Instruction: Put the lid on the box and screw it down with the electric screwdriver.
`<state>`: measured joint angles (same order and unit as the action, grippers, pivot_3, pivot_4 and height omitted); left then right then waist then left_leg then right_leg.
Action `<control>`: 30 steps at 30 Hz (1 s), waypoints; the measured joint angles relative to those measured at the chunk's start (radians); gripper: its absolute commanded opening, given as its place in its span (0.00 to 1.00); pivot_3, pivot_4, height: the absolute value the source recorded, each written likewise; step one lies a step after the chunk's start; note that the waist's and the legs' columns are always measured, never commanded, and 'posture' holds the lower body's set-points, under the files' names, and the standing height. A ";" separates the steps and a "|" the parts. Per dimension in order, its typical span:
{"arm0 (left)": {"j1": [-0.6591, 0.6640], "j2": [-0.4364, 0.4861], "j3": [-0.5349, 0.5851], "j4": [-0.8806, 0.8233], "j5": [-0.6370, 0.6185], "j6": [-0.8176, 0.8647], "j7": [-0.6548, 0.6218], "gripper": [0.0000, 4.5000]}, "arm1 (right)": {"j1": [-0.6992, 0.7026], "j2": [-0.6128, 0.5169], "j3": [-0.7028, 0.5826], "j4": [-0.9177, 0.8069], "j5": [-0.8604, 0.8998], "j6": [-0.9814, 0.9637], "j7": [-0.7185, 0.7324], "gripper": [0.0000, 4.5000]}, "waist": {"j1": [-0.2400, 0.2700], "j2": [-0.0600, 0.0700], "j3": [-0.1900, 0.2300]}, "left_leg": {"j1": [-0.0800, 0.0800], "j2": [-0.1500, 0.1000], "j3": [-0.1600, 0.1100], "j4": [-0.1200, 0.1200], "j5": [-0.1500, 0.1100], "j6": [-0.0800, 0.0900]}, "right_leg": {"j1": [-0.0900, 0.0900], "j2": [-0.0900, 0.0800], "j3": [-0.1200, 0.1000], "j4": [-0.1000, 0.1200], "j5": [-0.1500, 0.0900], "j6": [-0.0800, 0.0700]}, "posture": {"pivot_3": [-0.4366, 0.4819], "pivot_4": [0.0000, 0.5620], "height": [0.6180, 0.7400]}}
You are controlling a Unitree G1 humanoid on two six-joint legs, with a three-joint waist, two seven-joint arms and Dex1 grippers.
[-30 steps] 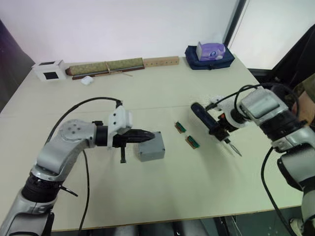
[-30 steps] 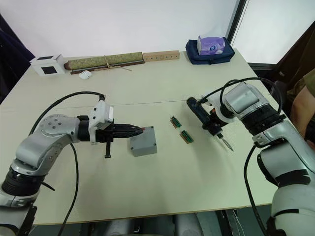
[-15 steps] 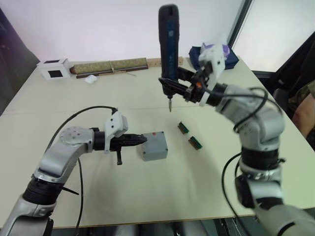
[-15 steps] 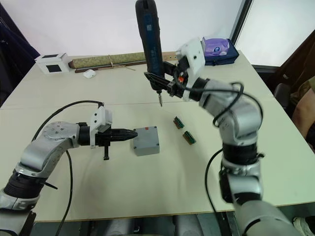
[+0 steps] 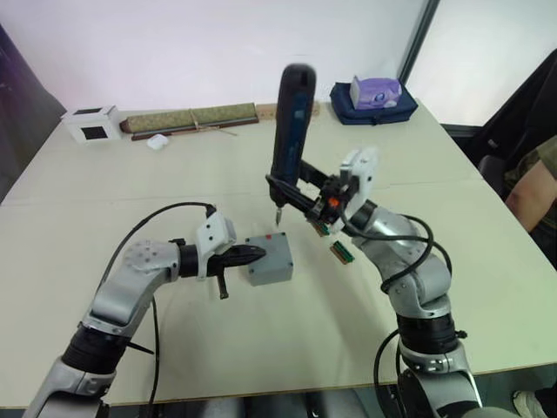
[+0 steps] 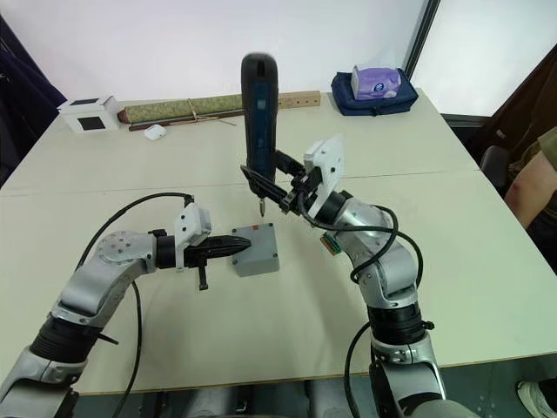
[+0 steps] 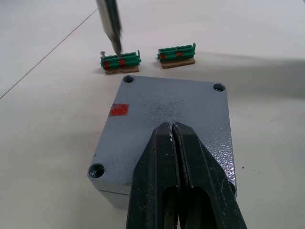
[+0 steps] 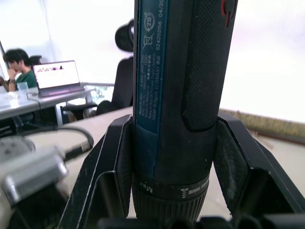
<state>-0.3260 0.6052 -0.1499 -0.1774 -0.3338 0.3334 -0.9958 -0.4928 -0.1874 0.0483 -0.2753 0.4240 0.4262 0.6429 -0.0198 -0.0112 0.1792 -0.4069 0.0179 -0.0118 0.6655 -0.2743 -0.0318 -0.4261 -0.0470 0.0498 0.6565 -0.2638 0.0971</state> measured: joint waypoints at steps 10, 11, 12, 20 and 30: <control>-0.002 0.003 0.004 0.006 0.000 -0.006 -0.002 0.00 | 0.040 -0.011 0.032 0.049 -0.052 -0.097 0.004 0.40 | 0.000 0.000 0.000 | 0.000 0.000 0.000 0.000 0.000 0.000 | 0.000 0.000 0.000 0.000 0.000 0.000 | 0.48 0.27 1.00; -0.002 0.003 0.005 0.006 0.000 -0.005 -0.002 0.00 | 0.040 -0.011 0.033 0.053 -0.056 -0.103 0.004 0.40 | 0.000 0.000 0.000 | 0.000 0.000 0.000 0.000 0.000 0.000 | 0.000 0.000 0.000 0.000 0.000 0.000 | 0.48 0.27 1.00; -0.004 0.003 0.004 0.006 0.000 -0.003 -0.002 0.00 | 0.040 -0.013 0.034 0.061 -0.059 -0.107 0.005 0.40 | 0.000 0.000 0.000 | 0.000 0.000 0.000 0.000 0.000 0.000 | 0.000 0.000 0.000 0.000 0.000 0.000 | 0.48 0.27 1.00; -0.015 0.003 0.004 0.012 0.001 0.008 -0.005 0.00 | 0.041 -0.030 0.044 0.088 -0.072 -0.149 0.018 0.40 | 0.000 0.000 0.000 | 0.000 0.000 0.000 0.000 0.000 0.000 | 0.000 0.000 0.000 0.000 0.000 0.000 | 0.48 0.27 1.00; -0.034 0.000 -0.017 0.020 0.027 0.005 -0.005 0.00 | 0.039 -0.063 0.068 0.086 -0.091 -0.143 0.027 0.40 | 0.002 0.000 -0.001 | 0.006 0.000 0.000 0.000 0.000 0.000 | 0.007 0.000 0.000 0.000 0.000 0.000 | 0.48 0.27 1.00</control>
<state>-0.3598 0.6057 -0.1669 -0.1577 -0.3065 0.3386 -1.0008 -0.4537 -0.2506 0.1167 -0.1889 0.3334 0.2828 0.6697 -0.0177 -0.0116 0.1780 -0.4013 0.0179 -0.0119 0.6654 -0.2744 -0.0318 -0.4196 -0.0469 0.0498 0.6564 -0.2639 0.0970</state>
